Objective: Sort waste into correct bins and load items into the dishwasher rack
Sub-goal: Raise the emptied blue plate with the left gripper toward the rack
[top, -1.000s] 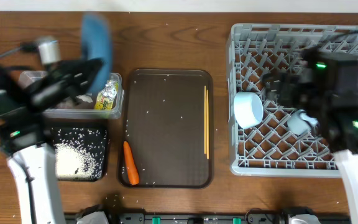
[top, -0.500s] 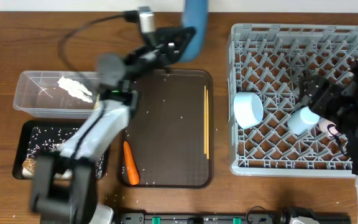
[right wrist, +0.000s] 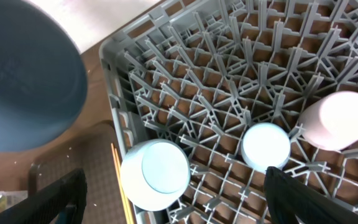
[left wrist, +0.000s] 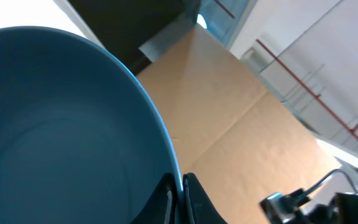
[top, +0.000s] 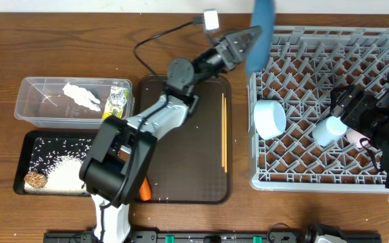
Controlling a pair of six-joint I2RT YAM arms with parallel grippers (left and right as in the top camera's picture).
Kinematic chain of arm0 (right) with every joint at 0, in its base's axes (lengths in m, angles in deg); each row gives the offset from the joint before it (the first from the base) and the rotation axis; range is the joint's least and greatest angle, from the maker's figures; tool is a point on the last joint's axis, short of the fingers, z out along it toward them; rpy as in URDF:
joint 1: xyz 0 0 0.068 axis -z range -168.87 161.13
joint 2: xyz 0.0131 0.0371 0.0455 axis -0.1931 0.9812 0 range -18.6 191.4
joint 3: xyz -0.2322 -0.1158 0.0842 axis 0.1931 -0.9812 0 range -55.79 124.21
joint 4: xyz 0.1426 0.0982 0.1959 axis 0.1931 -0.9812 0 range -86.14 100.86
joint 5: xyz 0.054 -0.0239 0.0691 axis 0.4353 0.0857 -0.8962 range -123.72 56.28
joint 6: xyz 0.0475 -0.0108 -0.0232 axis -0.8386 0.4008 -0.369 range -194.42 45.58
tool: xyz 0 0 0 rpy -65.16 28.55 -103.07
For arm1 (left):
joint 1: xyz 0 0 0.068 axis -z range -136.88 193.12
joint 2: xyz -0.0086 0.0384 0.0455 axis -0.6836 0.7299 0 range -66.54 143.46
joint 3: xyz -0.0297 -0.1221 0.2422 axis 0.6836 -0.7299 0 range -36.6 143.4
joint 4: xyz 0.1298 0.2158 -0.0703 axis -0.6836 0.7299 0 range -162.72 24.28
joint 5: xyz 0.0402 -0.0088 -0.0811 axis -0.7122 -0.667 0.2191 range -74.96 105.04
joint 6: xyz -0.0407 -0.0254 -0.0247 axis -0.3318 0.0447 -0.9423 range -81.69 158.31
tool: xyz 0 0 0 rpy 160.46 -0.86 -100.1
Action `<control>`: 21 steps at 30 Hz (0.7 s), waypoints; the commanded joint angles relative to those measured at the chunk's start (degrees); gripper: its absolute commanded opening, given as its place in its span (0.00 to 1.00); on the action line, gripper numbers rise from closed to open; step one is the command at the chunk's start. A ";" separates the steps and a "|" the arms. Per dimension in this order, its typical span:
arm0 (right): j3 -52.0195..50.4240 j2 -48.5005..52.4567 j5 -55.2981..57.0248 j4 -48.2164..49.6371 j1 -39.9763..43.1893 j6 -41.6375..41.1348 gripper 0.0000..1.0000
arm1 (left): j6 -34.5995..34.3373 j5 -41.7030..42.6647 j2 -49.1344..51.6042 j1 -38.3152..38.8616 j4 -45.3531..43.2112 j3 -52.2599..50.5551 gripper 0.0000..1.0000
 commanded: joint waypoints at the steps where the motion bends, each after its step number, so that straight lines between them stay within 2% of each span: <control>1: 0.85 -0.09 0.20 -0.52 0.50 -0.87 0.84 | -2.71 -3.10 1.40 1.57 -0.04 2.56 0.06; 9: 0.83 -0.09 0.61 -2.25 0.50 -0.85 0.84 | -6.14 -4.11 5.51 4.50 -0.04 6.34 0.06; 21: 0.85 -0.09 1.68 -4.94 0.50 -0.57 0.84 | -7.58 -5.64 12.22 5.64 -0.04 11.15 0.06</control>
